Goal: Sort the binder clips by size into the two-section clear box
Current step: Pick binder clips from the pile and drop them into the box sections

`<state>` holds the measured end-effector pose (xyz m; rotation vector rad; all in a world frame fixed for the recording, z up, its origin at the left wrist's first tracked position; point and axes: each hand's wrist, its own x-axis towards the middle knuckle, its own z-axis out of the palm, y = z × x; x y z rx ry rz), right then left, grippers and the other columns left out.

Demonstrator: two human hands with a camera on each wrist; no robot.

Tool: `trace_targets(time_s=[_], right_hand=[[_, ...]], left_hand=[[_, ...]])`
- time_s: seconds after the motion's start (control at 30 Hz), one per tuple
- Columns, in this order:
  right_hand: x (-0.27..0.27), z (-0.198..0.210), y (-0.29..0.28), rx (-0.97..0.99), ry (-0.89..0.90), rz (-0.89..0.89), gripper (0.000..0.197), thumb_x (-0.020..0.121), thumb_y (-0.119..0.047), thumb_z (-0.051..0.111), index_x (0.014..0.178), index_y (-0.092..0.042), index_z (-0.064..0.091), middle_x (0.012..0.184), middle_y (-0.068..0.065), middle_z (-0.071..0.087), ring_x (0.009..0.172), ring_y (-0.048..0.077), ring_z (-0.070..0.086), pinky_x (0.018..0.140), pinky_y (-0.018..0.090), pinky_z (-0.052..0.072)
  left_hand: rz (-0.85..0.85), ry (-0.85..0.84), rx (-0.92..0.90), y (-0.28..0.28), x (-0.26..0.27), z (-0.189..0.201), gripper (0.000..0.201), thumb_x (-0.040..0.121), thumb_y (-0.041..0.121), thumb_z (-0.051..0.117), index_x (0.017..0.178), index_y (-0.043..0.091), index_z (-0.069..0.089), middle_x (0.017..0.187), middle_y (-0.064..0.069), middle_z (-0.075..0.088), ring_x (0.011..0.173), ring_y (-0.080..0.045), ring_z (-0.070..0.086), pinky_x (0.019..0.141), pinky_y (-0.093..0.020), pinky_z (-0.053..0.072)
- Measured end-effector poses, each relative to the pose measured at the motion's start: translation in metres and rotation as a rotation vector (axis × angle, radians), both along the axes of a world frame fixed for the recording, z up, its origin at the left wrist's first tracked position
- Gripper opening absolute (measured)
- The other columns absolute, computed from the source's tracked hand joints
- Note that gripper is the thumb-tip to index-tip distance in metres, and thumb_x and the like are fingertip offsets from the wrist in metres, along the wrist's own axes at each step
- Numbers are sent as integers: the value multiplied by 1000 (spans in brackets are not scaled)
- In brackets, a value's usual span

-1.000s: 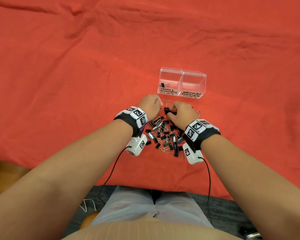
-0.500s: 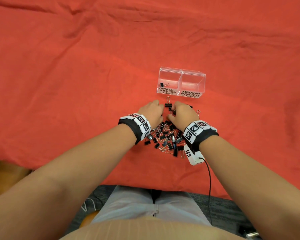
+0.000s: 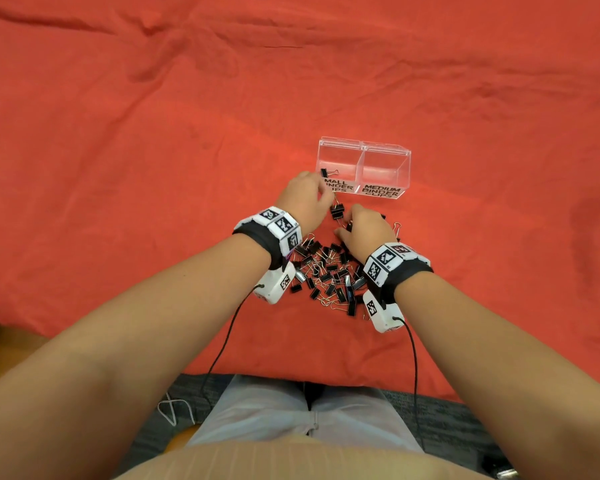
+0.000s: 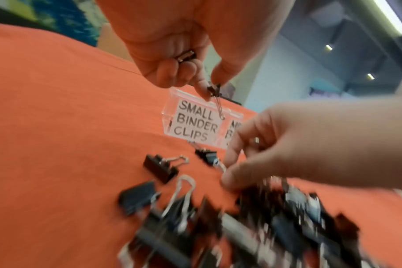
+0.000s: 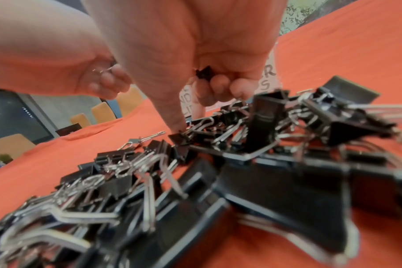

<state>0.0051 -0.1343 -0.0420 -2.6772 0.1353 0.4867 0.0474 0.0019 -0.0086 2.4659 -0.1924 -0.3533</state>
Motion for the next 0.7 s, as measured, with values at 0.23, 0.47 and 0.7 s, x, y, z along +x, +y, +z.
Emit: trace_targets(time_s=[0.23, 0.47, 0.7], right_hand=[[3, 6, 6, 33, 72, -8, 25, 86, -22, 57, 102, -4, 57, 99, 16, 64, 88, 34, 62, 69, 36, 49], [11, 21, -15, 303, 78, -157, 13, 88, -23, 57, 83, -11, 56, 73, -1, 58, 52, 9, 47, 49, 23, 42], [58, 57, -27, 205, -52, -134, 16, 89, -21, 58, 77, -12, 51, 61, -4, 47, 49, 10, 41, 44, 21, 33]], left_hand=[[176, -29, -158, -9, 48, 18, 14, 96, 19, 44, 88, 13, 53, 96, -8, 65, 75, -21, 57, 69, -36, 49], [8, -21, -29, -24, 65, 9, 16, 91, 10, 48, 97, 8, 63, 109, -11, 61, 101, -26, 57, 84, -32, 46], [58, -38, -93, -10, 45, 11, 21, 92, 7, 48, 106, 14, 62, 108, -1, 54, 97, -17, 56, 87, -29, 50]])
